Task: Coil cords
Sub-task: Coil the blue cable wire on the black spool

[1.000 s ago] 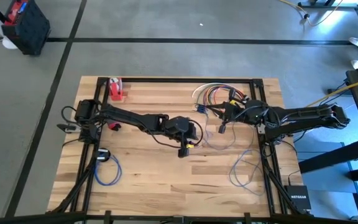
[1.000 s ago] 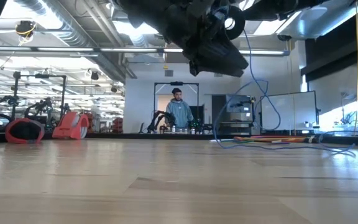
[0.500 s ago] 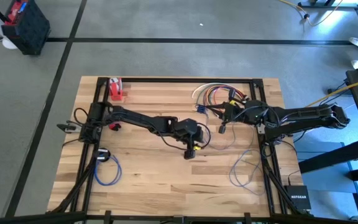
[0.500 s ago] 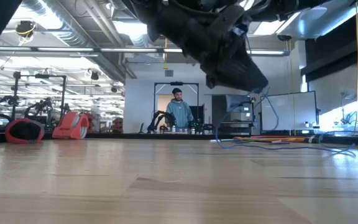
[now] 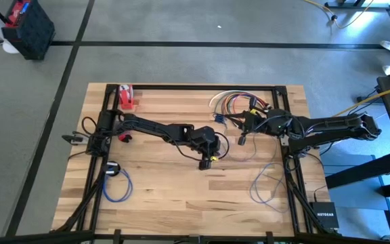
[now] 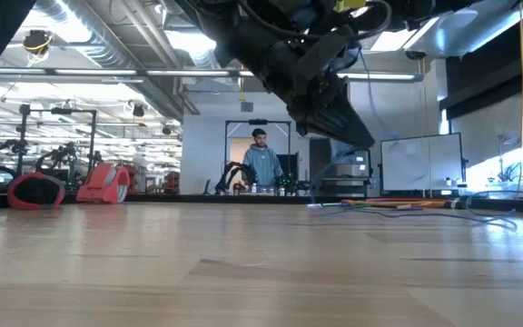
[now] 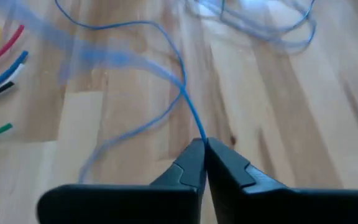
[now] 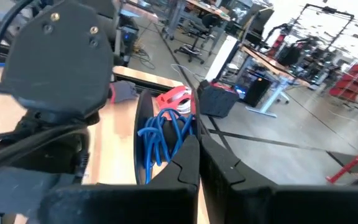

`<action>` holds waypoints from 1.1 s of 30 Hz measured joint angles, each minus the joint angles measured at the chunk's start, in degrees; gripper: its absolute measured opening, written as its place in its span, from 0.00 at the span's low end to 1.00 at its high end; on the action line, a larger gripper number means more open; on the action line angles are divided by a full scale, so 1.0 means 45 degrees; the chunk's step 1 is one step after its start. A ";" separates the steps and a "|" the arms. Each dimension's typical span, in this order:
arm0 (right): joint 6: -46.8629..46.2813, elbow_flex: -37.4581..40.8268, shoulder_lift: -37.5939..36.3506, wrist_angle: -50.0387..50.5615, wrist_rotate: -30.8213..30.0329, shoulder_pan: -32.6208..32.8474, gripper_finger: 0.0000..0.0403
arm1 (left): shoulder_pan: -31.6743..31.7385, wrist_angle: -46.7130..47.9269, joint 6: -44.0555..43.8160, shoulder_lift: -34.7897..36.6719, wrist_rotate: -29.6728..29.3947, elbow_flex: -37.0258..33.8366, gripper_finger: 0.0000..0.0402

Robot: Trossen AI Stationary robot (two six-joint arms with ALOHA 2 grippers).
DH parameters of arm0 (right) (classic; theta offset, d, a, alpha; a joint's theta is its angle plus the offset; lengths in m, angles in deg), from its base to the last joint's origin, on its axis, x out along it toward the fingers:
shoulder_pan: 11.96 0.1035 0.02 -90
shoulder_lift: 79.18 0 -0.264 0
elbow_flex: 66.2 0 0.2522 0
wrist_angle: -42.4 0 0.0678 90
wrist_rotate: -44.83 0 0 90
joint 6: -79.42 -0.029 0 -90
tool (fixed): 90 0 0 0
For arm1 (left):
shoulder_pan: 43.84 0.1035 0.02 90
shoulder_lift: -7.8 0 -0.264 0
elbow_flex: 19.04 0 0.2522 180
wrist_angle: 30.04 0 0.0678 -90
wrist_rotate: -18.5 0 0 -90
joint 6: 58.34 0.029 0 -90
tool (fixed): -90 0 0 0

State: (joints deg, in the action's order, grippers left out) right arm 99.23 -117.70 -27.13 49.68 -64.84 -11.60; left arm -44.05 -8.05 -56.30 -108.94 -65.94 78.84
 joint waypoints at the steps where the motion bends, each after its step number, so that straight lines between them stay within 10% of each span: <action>1: 0.0022 0.0000 0.0000 -0.0132 -0.0099 -0.0002 0.02 | 0.0004 0.0201 0.0131 0.0003 0.0005 0.0000 0.01; 12: 0.3026 -0.1690 -0.0223 -0.2490 -0.1916 -0.0004 0.02 | -0.0128 0.2057 -0.0131 -0.0284 -0.0021 -0.0704 0.01; 23: 0.3965 -0.5587 -0.0134 0.0761 -0.1965 0.0010 0.02 | -0.0092 0.1661 -0.1111 -0.0191 -0.0833 -0.2030 0.02; 33: 0.3257 -0.5785 -0.0185 0.2422 -0.1913 -0.0004 0.02 | 0.0141 0.2404 -0.1621 -0.0167 -0.0707 -0.1611 0.15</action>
State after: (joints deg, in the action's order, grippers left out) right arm 113.89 -143.73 -27.96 60.58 -73.45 -11.62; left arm -43.42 2.77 -63.60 -109.69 -69.13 71.59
